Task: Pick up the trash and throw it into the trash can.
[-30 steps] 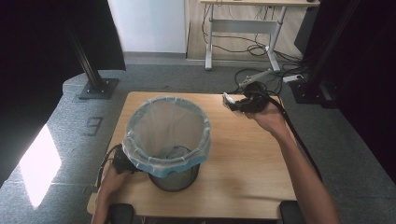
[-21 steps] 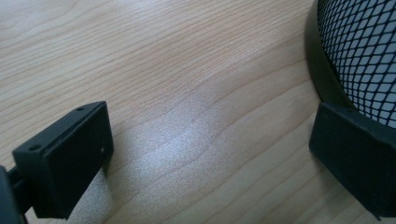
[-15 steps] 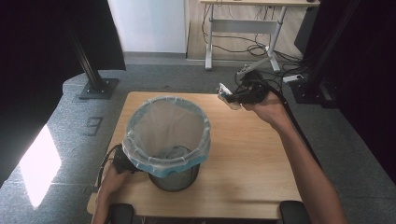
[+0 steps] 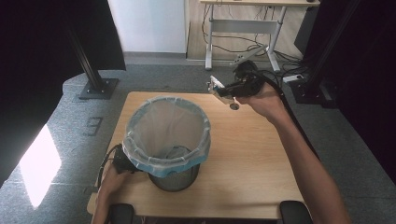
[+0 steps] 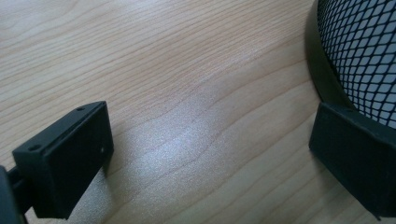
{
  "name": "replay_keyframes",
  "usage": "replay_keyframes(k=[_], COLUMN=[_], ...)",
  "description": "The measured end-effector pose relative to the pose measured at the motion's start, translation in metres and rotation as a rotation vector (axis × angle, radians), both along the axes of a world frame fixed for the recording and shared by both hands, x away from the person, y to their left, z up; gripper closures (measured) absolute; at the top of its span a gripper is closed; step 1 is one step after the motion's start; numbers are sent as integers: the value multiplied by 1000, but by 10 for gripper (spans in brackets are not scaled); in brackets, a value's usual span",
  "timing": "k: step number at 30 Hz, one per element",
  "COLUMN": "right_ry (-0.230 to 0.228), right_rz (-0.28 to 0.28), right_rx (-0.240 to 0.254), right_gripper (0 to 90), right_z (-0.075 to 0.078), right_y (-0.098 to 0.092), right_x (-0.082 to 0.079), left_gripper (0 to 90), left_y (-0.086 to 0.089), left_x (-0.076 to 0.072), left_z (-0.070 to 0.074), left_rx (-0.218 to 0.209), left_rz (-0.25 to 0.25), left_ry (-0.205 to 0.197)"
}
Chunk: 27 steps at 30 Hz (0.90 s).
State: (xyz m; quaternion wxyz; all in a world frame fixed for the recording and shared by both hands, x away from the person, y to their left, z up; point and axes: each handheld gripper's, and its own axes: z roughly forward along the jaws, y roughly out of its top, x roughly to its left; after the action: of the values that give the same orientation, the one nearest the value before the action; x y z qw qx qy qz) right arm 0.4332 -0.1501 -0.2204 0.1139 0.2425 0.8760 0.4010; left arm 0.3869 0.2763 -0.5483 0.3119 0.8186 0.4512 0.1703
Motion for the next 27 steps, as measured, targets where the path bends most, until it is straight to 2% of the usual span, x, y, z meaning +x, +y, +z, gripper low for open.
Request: replay_keyframes(k=[16,27], right_ry=[-47,-57], right_rz=[105,210], right_rx=[-2,-2], right_gripper=[844,843], right_z=[36,48], right_y=[42,80], right_x=[-22,-43], left_gripper=[0,0], left_y=[0,0], left_x=[0,1], left_z=[0,0], left_rx=[0,2], left_rz=[0,0], left_ry=[0,1])
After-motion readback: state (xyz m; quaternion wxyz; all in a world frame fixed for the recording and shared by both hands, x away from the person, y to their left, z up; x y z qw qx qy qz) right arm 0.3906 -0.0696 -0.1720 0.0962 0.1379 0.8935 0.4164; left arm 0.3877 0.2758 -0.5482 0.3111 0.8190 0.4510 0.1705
